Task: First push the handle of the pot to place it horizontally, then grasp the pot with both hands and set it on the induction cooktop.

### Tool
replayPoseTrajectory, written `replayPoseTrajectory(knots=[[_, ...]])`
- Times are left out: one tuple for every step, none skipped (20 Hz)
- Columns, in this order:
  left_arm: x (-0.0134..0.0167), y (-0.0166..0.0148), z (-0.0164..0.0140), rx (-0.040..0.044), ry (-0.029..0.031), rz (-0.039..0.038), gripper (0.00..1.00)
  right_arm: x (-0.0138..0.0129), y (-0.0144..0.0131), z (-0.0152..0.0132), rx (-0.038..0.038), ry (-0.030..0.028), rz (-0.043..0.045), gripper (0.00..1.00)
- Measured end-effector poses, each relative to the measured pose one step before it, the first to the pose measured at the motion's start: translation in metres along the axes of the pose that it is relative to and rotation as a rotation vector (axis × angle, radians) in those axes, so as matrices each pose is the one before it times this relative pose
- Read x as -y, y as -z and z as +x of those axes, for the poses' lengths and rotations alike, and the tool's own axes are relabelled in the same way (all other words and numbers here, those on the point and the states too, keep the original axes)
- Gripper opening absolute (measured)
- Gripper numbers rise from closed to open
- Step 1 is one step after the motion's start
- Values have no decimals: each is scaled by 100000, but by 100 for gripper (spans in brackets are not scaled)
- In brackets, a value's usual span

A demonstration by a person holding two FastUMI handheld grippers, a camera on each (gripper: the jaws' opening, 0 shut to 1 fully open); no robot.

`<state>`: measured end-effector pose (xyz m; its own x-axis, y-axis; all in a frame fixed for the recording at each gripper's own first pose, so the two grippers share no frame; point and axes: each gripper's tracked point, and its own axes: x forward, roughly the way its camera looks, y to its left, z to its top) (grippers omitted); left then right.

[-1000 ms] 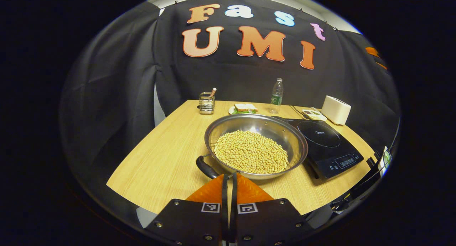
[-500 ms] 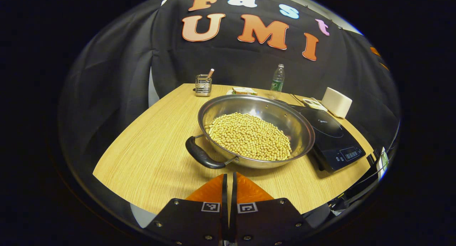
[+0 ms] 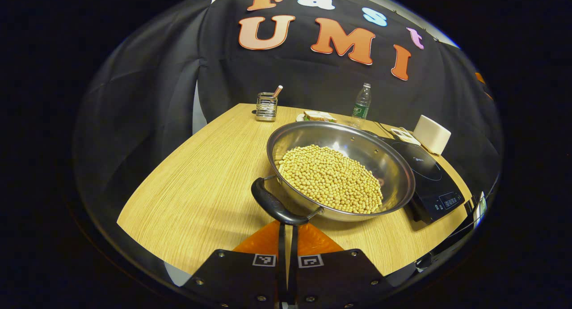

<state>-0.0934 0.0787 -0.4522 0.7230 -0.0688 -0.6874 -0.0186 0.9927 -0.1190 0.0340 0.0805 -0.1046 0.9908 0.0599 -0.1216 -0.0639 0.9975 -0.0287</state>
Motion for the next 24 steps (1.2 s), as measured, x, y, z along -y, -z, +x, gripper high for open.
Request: replayPoseTrajectory(knots=[[-290, -197, 113, 152, -565, 550, 3, -95, 9, 142, 220, 68, -409, 95], [-284, -165, 251, -26, -528, 315, 5, -9, -6, 161, 212, 330, -639, 95], [-299, -134, 249, -53, -285, 17, 3, -83, -53, 113, 253, 310, -582, 95], [-332, -114, 163, -107, -231, -93, 3, -3, -28, 37, 221, 39, -416, 95], [-313, -130, 271, -48, -192, 94, 3, -132, -46, 68, 24, 4, 9, 95], [-293, -158, 175, -303, -116, 233, 3, -160, 21, 120, -44, -203, 136, 100], [-180, -83, 197, -154, 100, 323, 3, -106, 78, 96, -349, -220, 229, 95], [-341, -229, 238, 76, -267, 408, 3, 2, 191, 179, -448, -189, 273, 95], [-348, -56, 210, 198, -384, 778, 5, -19, 90, 184, -286, 75, 39, 95], [-316, -197, 127, 189, -494, 908, 5, 18, 103, 6, -219, 325, -193, 95], [-244, -118, 191, 180, -418, 821, 5, 61, 47, 249, -235, 340, -234, 95], [-272, -142, 197, 81, -316, 491, 5, -63, 146, 92, -218, 34, 11, 95], [-224, -143, 133, 49, -208, 165, 5, -30, 116, -2, -244, -122, 152, 95], [-176, -139, 242, -17, 2, -189, 3, 52, 63, 127, -101, 181, 186, 100], [-74, -102, 128, 17, 56, 21, 3, -38, -34, 156, 33, 170, -91, 95], [-227, -121, 120, -79, -162, 352, 5, 19, 30, 146, -22, 351, -148, 95], [-271, -60, 285, -58, -201, 422, 3, -76, 37, 145, 43, 107, 100, 95], [-218, -220, 199, 4, -120, 190, 3, -89, 73, 71, 30, -27, 223, 95], [-128, -24, 125, -41, -8, -39, 3, -97, 45, 177, -184, -104, 220, 95], [-201, -152, 80, 32, 30, -685, 2, -115, 188, 91, -371, -121, 16, 95], [-193, -95, 231, 34, 347, -1006, 2, -66, 159, 112, -387, 90, -78, 95], [-194, -167, 167, 69, 487, -1063, 2, -4, 174, 140, -391, 43, -211, 95], [-168, 5, 195, -72, 288, -720, 2, 5, 143, 114, -406, 204, -168, 95], [-199, -192, 199, -16, 78, -721, 2, -45, 188, 184, -375, 85, -18, 95]])
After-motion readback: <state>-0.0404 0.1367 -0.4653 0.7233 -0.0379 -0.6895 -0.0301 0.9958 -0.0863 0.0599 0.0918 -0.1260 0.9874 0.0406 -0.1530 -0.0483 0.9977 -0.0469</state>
